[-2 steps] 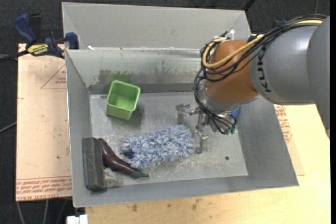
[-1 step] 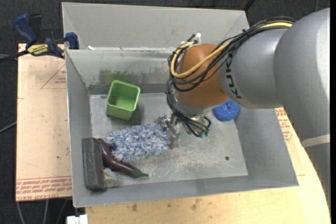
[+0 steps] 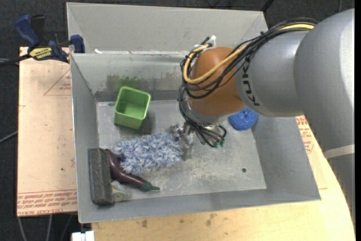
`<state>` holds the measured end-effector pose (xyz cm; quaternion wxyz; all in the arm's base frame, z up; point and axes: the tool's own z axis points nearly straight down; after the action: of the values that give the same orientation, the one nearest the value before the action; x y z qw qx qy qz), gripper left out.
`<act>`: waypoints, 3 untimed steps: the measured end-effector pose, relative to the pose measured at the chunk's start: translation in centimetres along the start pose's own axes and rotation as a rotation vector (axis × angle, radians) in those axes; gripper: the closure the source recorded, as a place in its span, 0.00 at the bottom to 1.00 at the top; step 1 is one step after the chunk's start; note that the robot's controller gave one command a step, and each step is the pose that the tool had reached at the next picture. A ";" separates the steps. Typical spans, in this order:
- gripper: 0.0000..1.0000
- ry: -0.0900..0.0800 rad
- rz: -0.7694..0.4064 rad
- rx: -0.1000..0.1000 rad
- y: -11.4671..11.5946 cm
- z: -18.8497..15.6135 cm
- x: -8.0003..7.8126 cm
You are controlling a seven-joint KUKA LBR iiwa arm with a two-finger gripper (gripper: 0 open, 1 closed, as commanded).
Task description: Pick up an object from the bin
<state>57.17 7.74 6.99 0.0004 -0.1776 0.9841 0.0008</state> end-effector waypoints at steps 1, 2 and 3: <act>1.00 0.007 0.001 -0.002 -0.2 -4.2 0.8; 1.00 -0.012 -0.041 0.005 2.0 -6.4 -1.4; 1.00 0.010 -0.052 -0.003 2.8 -8.7 -0.5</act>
Offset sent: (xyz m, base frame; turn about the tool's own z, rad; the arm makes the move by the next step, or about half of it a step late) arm 0.0072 0.0517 0.0371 -0.0779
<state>56.68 10.51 15.69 -0.0049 -0.2033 0.9791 0.0015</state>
